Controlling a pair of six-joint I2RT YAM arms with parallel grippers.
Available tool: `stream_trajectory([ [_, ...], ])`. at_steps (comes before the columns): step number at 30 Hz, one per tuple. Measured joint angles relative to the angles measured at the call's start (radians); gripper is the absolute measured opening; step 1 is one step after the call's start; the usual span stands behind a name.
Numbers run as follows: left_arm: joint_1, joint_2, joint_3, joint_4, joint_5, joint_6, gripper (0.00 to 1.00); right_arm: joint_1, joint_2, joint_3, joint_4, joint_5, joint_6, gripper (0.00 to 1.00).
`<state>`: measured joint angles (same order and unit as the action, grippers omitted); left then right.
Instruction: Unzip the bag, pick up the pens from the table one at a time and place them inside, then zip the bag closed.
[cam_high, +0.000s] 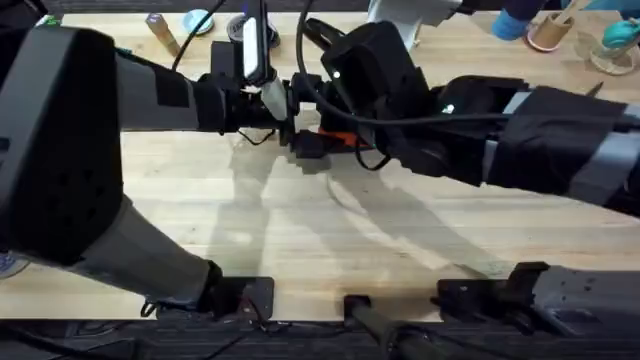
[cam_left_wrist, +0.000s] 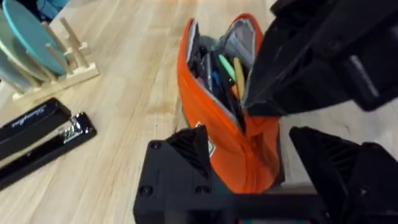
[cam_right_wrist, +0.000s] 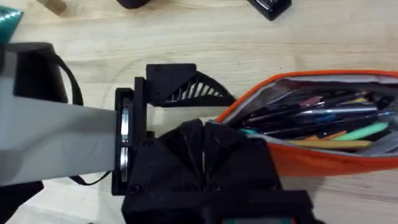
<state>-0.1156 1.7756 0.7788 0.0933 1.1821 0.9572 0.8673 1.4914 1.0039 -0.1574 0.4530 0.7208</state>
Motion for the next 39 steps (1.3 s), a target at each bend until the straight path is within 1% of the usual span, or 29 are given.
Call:
stream_trajectory([
  [3,0.0,0.0,0.0,0.0,-0.025,-0.017,0.777,0.0,0.0,0.0,0.0,0.0,0.0,0.03],
  [4,0.0,0.0,0.0,0.0,-0.031,-0.022,0.758,0.0,0.0,0.0,0.0,0.0,0.0,0.03],
  [5,0.0,0.0,0.0,0.0,-0.036,-0.025,0.712,0.0,0.0,0.0,0.0,0.0,0.0,0.03],
  [8,0.0,0.0,0.0,0.0,-0.051,-0.033,0.466,0.0,0.0,0.0,0.0,0.0,0.0,0.03],
  [10,0.0,0.0,0.0,0.0,-0.054,-0.034,0.369,0.0,0.0,0.0,0.0,0.0,0.0,0.03],
  [12,0.0,0.0,0.0,0.0,-0.054,-0.035,0.31,0.0,0.0,0.0,0.0,0.0,0.0,0.03],
  [13,0.0,0.0,0.0,0.0,-0.055,-0.037,0.245,0.0,0.0,0.0,0.0,0.0,0.0,0.03],
  [14,0.0,0.0,0.0,-0.001,-0.056,-0.04,0.149,0.0,0.0,0.0,0.0,0.0,-0.001,0.03],
  [15,0.0,0.0,0.0,-0.001,-0.056,-0.039,0.072,0.0,0.0,0.0,0.0,0.0,-0.002,0.03],
  [18,-0.007,0.0,0.0,0.0,-0.059,-0.042,0.046,0.0,0.0,0.0,0.0,0.0,-0.004,0.03],
  [32,-0.013,0.0,0.0,0.001,-0.068,-0.045,0.045,0.0,0.0,0.0,-0.001,0.0,-0.043,0.03],
  [39,-0.015,0.0,0.0,0.001,-0.072,-0.045,0.045,-0.034,-0.01,0.0,-0.043,-0.003,-0.056,0.03],
])
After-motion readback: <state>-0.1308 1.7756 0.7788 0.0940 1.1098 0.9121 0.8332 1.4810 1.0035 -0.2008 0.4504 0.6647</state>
